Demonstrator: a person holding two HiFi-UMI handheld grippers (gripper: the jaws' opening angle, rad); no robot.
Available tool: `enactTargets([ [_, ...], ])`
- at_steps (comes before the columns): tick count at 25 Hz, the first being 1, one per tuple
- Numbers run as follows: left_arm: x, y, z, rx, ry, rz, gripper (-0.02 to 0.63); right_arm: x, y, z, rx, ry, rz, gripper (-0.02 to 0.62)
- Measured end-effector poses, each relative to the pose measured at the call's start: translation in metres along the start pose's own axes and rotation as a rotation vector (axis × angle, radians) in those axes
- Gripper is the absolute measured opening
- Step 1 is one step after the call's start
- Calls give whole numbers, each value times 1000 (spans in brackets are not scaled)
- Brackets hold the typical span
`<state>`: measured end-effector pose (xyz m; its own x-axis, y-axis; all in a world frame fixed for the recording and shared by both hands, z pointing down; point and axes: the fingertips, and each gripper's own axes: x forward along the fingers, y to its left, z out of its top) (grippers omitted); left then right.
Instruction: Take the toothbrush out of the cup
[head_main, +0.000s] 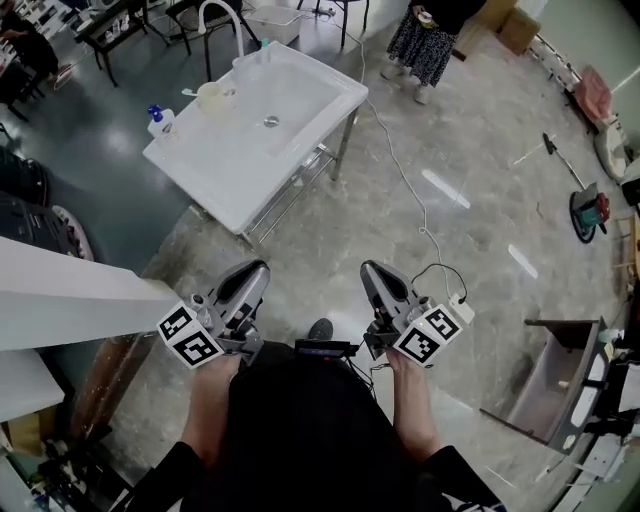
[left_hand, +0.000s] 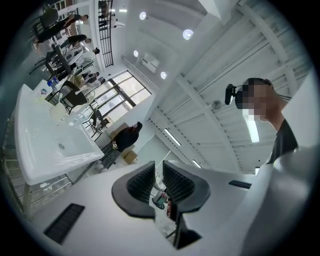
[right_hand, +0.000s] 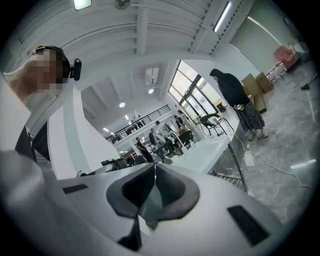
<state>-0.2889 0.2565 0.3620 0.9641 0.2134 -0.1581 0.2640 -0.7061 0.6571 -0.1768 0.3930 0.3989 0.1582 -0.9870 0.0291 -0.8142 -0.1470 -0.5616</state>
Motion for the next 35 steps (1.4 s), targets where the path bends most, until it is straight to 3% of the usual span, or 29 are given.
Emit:
enactTargets([
  [11, 97, 13, -6, 0, -2, -11, 51, 3, -68, 45, -4, 3, 39, 8],
  [17, 137, 53, 8, -30, -33, -24, 51, 34, -100, 63, -38, 36, 30, 8],
  [24, 183, 114, 56, -50, -103, -16, 51, 117, -140, 98, -87, 125, 64, 8],
  [35, 188, 212, 145, -27, -243, 70, 51, 269, -153, 120, -153, 260, 188, 8],
])
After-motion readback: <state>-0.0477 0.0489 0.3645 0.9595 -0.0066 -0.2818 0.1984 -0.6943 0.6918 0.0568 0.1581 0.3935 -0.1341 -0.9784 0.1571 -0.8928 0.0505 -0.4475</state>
